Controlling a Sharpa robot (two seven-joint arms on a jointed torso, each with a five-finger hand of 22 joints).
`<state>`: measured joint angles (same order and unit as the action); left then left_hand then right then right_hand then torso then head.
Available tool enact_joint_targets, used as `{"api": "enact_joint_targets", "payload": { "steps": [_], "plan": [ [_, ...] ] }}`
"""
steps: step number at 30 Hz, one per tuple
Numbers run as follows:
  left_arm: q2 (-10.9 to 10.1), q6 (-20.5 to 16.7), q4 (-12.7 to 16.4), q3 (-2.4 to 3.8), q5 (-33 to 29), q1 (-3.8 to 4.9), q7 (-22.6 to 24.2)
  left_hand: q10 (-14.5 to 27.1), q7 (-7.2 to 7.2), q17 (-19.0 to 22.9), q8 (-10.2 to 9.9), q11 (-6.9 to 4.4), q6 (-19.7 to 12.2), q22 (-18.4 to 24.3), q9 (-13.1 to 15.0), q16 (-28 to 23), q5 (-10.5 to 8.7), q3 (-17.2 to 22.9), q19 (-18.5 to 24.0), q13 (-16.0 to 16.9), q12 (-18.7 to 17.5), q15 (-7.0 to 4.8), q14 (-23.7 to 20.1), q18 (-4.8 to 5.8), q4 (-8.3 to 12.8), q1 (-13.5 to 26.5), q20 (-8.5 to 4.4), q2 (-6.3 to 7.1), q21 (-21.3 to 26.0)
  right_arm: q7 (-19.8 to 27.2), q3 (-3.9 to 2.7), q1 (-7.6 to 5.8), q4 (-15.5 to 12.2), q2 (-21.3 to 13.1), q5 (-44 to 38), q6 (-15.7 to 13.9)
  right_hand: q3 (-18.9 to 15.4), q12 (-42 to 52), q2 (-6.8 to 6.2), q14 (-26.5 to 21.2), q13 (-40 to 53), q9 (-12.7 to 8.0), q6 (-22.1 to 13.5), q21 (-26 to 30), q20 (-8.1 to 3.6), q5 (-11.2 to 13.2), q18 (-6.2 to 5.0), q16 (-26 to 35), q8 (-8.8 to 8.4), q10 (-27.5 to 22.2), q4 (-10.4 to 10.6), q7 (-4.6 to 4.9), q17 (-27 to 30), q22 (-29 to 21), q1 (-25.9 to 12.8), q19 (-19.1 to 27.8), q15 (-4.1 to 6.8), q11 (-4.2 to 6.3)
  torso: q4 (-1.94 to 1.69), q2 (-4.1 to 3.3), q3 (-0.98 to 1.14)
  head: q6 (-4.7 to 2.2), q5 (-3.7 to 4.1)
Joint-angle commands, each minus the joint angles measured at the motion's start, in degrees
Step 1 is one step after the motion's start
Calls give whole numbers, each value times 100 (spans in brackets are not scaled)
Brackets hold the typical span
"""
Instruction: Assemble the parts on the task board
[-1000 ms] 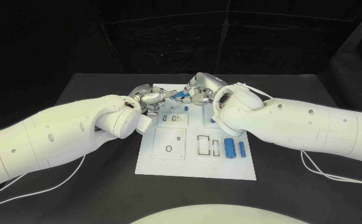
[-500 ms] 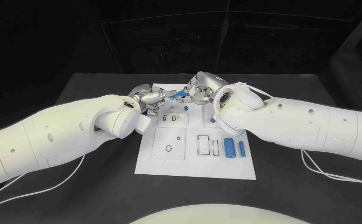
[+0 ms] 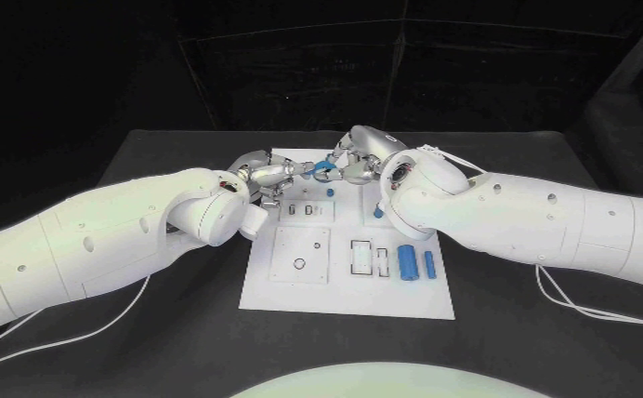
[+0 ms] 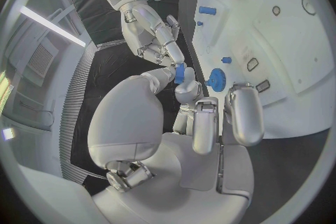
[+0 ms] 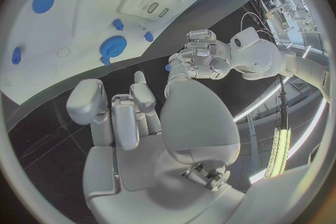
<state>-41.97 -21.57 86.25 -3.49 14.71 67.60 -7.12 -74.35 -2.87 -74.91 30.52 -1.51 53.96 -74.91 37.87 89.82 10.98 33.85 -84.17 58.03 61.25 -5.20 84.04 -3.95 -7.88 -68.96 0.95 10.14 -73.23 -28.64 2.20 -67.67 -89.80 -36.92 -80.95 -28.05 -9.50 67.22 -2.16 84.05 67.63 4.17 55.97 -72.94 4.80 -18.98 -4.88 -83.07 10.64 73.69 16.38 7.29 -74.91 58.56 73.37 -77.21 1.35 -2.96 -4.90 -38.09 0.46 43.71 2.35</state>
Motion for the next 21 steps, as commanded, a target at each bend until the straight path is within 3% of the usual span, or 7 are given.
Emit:
{"api": "enact_joint_targets", "payload": {
  "steps": [1, 11, 21],
  "plan": [
    [5, 191, 23, 1, -11, 5, 0, -60, 3, -1509, 19, 2, 48, -298, 11, 18, 44, 763, -29, 14, 37, 21, 596, 0, 795, -65, 26, -2, 1, -26, -6, -13, 18, -3, -92, -162, 7, 27, 36, 369, -8, -2, 37, 17, -48, -15, -106, 38, 35, 18, -17, 1, -444, 8, 42, 4, 41, 40, 1, 2, 2, -2, 1],
    [7, 214, 14, 0, -11, 5, 17, -105, 12, -1509, 23, -6, 72, -299, 10, 18, 139, 769, -28, 72, 90, 17, 596, -1, 816, -12, 23, -5, 9, 14, -6, -13, 47, 7, -118, -166, 7, 27, 36, 369, -8, -2, 37, 17, -48, -15, -106, 38, 35, 18, -17, 1, -444, 8, 42, 4, 41, 40, 1, -1, 1, -3, 10],
    [3, 193, -6, -1, -12, 5, 56, -144, 39, -1509, 1, -26, 141, -311, -20, 18, 199, 903, -28, 118, 126, 6, 596, -1, 719, 296, 13, -192, 17, 41, -6, -13, 54, 8, -120, -120, 6, 24, 46, 369, -12, -3, 39, 25, -49, -19, -109, 39, 37, 16, -17, 1, -444, -5, 47, 9, 41, 41, 1, 2, -2, 5, 10]
  ]
}}
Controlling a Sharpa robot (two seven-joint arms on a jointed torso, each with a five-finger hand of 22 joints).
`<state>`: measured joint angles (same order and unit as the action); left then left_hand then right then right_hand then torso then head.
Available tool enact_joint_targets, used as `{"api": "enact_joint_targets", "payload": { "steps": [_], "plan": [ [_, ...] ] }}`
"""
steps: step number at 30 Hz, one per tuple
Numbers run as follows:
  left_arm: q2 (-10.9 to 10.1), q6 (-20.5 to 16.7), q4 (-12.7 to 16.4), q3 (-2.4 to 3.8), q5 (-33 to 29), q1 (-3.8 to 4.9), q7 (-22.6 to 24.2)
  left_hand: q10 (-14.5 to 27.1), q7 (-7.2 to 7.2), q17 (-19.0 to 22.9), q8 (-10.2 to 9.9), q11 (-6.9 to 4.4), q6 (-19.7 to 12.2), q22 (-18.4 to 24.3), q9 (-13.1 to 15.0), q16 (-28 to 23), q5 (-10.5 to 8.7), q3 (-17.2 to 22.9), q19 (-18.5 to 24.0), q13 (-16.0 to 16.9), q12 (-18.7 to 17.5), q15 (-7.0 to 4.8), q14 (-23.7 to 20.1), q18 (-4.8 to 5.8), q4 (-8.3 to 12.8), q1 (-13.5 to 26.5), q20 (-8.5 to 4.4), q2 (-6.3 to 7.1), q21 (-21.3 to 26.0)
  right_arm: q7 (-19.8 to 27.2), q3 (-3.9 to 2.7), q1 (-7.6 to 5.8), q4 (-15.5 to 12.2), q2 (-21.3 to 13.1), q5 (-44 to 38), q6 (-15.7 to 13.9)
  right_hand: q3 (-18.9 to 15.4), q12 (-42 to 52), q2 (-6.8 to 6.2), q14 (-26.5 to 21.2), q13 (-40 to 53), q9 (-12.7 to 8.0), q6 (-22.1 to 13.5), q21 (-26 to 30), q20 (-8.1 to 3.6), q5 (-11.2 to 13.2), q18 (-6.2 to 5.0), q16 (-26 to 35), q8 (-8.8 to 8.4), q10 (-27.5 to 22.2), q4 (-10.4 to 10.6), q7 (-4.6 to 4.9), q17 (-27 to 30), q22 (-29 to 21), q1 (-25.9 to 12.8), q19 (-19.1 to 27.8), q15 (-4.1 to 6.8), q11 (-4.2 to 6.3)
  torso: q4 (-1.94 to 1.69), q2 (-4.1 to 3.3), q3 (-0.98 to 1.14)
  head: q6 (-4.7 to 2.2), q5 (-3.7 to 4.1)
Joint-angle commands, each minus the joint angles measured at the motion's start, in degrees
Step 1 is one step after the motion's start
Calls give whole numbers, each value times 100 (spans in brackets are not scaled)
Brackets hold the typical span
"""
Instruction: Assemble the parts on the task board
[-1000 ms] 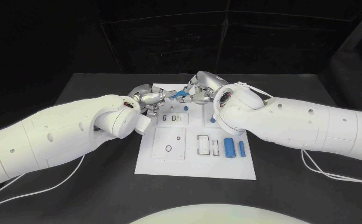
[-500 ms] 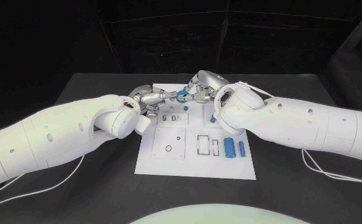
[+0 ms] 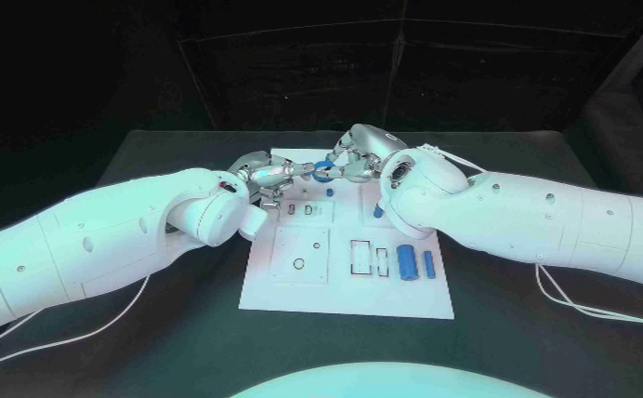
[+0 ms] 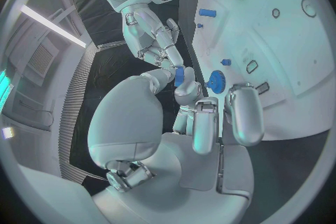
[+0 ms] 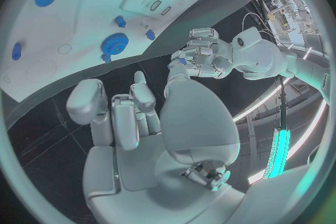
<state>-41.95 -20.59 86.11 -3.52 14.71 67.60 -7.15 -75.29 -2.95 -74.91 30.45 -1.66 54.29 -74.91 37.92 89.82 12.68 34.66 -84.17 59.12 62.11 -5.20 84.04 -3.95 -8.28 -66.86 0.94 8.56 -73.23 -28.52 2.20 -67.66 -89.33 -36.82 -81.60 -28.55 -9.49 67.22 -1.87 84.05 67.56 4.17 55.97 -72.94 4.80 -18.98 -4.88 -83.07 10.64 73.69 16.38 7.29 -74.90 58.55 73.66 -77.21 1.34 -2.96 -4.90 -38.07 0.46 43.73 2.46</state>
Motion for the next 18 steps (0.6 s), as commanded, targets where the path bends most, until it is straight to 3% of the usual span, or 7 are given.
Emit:
{"api": "enact_joint_targets", "payload": {
  "steps": [1, 12, 18],
  "plan": [
    [1, 93, 6, 2, -12, 5, 62, -54, 49, -1509, 6, -11, 115, -313, -29, 18, 30, 838, -28, 16, 45, 4, 596, 0, 751, 116, 12, -50, 16, 29, -6, -14, 9, -3, -55, -69, 4, 24, 16, 368, -5, -2, 39, 24, -49, -18, -109, 42, 38, 16, -18, 0, -439, -2, 19, 8, 42, 41, 4, 0, -1, 2, -2],
    [-13, 35, -34, 2, 50, 5, 68, -48, 55, -1509, -12, -15, 146, -316, -48, 18, 26, 897, -28, 1, 29, -1, 596, -1, 724, 245, 8, -109, 23, 40, -6, -15, -41, -128, -55, -91, 1, 23, 16, 367, -6, -2, 39, 24, -49, -16, -109, 44, 39, 15, -19, 0, -436, -2, 23, 8, 42, 41, -4, 0, 3, 11, -11],
    [-67, 18, -71, 2, 931, 5, 44, -27, 62, -1509, -21, -22, 146, -304, -54, 18, 26, 931, -21, -28, -1, -7, 596, -6, 779, 243, 5, -100, 45, 58, -9, -17, -152, -507, 127, -159, -2, 28, 15, 368, -2, -2, 39, 22, -50, -15, -108, 43, 40, 19, -21, 0, -439, 1, 28, 7, 42, 42, 12, 5, 2, 19, -38]
  ]
}}
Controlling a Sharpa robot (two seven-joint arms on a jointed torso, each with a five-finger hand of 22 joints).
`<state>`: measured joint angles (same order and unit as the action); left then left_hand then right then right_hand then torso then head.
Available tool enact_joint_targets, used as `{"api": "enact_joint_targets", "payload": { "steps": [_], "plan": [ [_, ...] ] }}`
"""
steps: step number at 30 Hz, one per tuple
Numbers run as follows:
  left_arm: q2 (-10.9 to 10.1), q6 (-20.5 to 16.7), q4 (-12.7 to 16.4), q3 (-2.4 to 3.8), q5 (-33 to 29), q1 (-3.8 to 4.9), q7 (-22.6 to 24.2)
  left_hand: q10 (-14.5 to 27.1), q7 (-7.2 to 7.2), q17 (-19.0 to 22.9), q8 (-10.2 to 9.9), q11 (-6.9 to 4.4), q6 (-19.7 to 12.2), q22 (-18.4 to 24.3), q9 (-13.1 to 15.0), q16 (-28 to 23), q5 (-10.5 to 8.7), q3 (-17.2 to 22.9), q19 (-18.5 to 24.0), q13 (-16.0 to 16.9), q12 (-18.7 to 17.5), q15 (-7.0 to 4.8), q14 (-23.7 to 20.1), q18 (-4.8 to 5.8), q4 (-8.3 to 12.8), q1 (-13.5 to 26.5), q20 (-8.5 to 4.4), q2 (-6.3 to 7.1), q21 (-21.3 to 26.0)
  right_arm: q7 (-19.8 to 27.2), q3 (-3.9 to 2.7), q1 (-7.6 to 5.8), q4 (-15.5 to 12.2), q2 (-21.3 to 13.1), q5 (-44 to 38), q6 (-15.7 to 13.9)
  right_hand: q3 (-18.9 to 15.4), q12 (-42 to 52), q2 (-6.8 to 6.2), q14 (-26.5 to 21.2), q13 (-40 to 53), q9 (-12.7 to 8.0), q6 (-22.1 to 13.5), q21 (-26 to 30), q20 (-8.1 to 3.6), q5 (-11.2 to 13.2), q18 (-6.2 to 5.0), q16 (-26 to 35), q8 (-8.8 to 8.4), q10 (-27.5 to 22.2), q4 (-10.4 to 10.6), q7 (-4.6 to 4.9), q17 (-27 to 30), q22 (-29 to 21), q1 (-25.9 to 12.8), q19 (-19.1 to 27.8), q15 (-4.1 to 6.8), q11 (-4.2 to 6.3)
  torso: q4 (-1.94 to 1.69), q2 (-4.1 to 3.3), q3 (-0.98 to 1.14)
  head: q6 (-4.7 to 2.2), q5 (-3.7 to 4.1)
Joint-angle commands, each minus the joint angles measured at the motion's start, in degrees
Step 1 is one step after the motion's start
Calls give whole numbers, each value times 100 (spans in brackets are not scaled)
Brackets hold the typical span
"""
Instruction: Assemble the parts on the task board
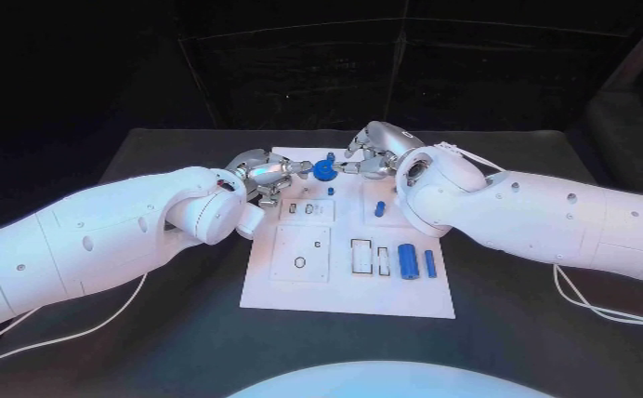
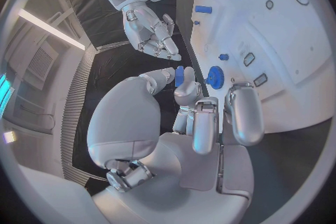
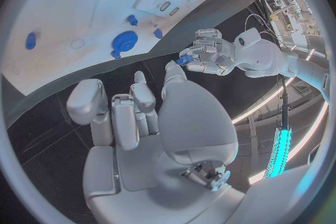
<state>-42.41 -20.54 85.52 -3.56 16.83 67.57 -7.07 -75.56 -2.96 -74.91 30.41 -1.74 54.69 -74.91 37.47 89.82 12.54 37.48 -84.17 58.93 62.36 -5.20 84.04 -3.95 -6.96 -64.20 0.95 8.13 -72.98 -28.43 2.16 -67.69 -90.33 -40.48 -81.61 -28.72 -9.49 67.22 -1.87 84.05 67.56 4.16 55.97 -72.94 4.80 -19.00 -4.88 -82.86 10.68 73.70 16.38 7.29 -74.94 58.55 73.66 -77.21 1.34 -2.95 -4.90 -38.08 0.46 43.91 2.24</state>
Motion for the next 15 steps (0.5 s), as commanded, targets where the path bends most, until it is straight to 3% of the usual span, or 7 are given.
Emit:
{"api": "enact_joint_targets", "payload": {
  "steps": [1, 7, 11, 15],
  "plan": [
    [-29, 12, -15, 5, 856, 8, 17, 1, 62, -1509, -17, -16, 107, -303, -10, 18, 39, 653, -21, -10, -26, -7, 596, -7, 655, -26, 4, -55, 22, 57, -6, -14, -68, -198, 162, -149, -5, 26, 13, 367, -5, -2, 39, 22, -50, -12, -107, 24, 37, 17, -25, 0, -431, 3, 37, 6, 43, 41, 17, 7, 3, 2, -18],
    [-56, 98, -6, 5, 2058, 8, -273, 4, 63, -1509, -19, -17, 110, -306, -12, 18, 37, 666, -21, -15, -31, -9, 596, -6, 685, -34, 2, -47, 22, 127, -13, -54, -176, -559, 378, -174, -13, 29, 9, 367, -4, -4, 37, 25, -51, -14, -108, 26, 41, 20, -41, -2, -429, -2, 76, 8, 44, 43, 9, 5, 9, -1, 4],
    [-54, 313, 49, 5, 2908, 9, -724, 5, 63, -1509, -21, -18, 112, -312, -13, 18, 36, 672, -24, -18, -34, -10, 596, -5, 700, -37, 1, -43, 15, 172, -20, -115, -234, -711, 488, -167, -19, 22, 9, 366, -12, -5, 37, 27, -52, -24, -108, 28, 44, 16, -51, -2, -428, -4, 105, 8, 45, 44, 8, 6, 21, 12, -9],
    [-9, 522, 93, 5, 3651, 11, -1266, 18, 62, -1509, -22, -18, 112, -316, -14, 18, 36, 676, -26, -45, -59, -11, 596, -3, 705, -39, 1, -44, 9, 235, -38, -188, -292, -820, 558, -153, -22, 21, 12, 366, -15, -6, 36, 30, -53, -36, -109, 30, 46, 16, -57, -3, -426, -8, 128, 10, 46, 45, 3, 7, 19, 13, -8]
  ]
}}
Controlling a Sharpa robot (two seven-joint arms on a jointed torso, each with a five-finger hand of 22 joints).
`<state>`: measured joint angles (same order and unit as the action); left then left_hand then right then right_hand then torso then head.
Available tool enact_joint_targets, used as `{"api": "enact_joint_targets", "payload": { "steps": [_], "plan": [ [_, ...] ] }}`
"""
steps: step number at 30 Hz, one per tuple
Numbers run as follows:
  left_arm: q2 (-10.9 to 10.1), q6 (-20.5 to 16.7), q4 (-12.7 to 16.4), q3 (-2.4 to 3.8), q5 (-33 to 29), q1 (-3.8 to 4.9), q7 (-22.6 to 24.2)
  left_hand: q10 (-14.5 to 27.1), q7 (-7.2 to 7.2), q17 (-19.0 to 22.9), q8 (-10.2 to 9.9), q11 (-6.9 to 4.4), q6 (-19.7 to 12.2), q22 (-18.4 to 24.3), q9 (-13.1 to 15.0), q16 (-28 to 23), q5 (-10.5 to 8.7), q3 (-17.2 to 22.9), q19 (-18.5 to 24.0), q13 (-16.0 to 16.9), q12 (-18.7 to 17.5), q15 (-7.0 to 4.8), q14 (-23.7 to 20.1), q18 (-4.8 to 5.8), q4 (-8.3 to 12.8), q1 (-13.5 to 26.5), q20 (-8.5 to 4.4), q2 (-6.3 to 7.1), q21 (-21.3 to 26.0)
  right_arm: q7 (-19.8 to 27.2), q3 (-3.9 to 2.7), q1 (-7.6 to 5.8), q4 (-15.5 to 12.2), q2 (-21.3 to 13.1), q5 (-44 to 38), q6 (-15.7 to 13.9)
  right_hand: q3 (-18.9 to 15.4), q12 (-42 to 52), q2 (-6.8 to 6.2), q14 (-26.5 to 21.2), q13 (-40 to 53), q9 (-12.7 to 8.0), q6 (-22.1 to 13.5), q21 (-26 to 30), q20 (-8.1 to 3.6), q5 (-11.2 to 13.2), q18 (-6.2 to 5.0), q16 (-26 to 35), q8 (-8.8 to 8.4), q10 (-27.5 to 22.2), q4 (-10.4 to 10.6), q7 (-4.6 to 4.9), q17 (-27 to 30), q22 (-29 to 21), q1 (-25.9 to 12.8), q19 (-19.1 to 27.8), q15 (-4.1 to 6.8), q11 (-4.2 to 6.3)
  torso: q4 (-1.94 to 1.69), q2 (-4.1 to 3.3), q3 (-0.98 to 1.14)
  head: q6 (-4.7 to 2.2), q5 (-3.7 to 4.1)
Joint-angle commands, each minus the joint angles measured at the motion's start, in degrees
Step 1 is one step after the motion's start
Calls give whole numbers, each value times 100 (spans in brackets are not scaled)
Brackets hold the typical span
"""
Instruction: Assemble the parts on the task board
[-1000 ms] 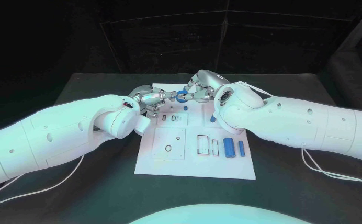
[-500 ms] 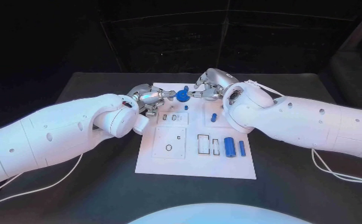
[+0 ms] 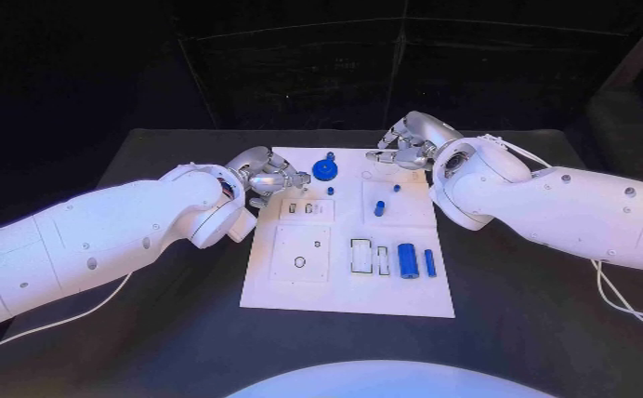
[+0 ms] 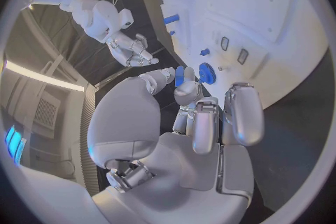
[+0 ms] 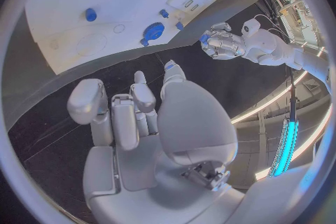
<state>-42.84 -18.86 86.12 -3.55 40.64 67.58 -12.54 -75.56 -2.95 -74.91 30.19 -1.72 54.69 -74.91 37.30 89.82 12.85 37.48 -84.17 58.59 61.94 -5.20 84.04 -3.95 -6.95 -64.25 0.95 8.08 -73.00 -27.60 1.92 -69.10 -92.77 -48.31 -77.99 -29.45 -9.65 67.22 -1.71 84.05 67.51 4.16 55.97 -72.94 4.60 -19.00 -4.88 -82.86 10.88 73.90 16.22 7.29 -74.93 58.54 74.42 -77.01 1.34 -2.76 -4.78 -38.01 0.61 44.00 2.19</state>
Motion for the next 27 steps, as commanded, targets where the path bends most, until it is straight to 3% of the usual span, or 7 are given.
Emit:
{"api": "enact_joint_targets", "payload": {
  "steps": [1, 5, 7, 12, 16, 27],
  "plan": [
    [54, 401, 36, 3, 1438, 11, -857, 19, 62, -1509, 0, -20, 112, -316, 3, 18, 5, 677, -26, -14, -20, -10, 596, -4, 705, -35, 1, -40, 11, 180, -27, -66, -61, -58, 222, -77, -7, 22, -2, 366, -9, -6, 36, 31, -34, -40, -110, 30, 27, -4, -43, -3, -427, -8, 57, -10, 47, 25, -10, 1, 3, 9, -8],
    [136, 477, 25, -24, 1848, 16, -1238, 23, 61, -1509, 0, -20, 113, -319, 3, 18, 5, 684, -27, -22, -27, -11, 596, -2, 709, -36, 1, -45, 7, 341, -115, -113, -95, -111, 366, -77, -11, 22, -5, 366, -9, -7, 34, 31, -34, -49, -110, 31, 27, -3, -44, -3, -426, -8, 64, -10, 47, 25, -5, -5, 5, 16, -14],
    [206, 473, 8, -67, 2052, 21, -1424, 24, 60, -1509, -1, -19, 115, -319, 2, 18, 5, 689, -28, -25, -30, -11, 596, -2, 709, -35, 1, -50, 8, 478, -165, -148, -103, -131, 506, -108, -54, 17, -29, 364, -17, -11, 24, 39, -36, -158, -111, 41, 30, -4, -37, -2, -416, -18, 91, -7, 47, 25, -11, -1, 4, 25, -18],
    [364, 416, -61, -139, 2244, 25, -1652, 10, 59, -1509, 0, -18, 118, -333, 2, 18, 4, 694, -35, -1, -7, -10, 596, 2, 708, -31, 1, -56, -12, 689, -230, -198, -90, -144, 766, -180, -74, 11, -34, 361, -25, -12, 21, 49, -36, -204, -113, 50, 33, -7, -27, -1, -405, -33, 97, -1, 47, 25, -19, -2, -1, 31, -20],
    [473, 397, -125, -172, 2292, 26, -1744, 1, 59, -1509, 2, -18, 121, -339, 2, 18, 4, 700, -38, 15, 8, -10, 596, 4, 708, -27, 1, -61, -20, 741, -253, -226, -80, -141, 843, -199, -84, 6, -31, 358, -31, -13, 19, 56, -36, -236, -115, 62, 34, -10, -22, -1, -390, -43, 105, 4, 47, 25, -11, -6, 3, 60, -26],
    [674, 374, -265, -199, 2317, 26, -1853, -12, 59, -1509, 4, -17, 127, -345, 3, 18, 2, 705, -41, 34, 28, -9, 596, 6, 708, -16, 1, -62, -27, 740, -266, -252, -83, -110, 886, -187, -86, 1, -27, 357, -36, -13, 17, 59, -36, -253, -116, 64, 35, -13, -21, -1, -387, -48, 112, 7, 47, 24, -8, -12, -13, 67, -1]
  ]
}}
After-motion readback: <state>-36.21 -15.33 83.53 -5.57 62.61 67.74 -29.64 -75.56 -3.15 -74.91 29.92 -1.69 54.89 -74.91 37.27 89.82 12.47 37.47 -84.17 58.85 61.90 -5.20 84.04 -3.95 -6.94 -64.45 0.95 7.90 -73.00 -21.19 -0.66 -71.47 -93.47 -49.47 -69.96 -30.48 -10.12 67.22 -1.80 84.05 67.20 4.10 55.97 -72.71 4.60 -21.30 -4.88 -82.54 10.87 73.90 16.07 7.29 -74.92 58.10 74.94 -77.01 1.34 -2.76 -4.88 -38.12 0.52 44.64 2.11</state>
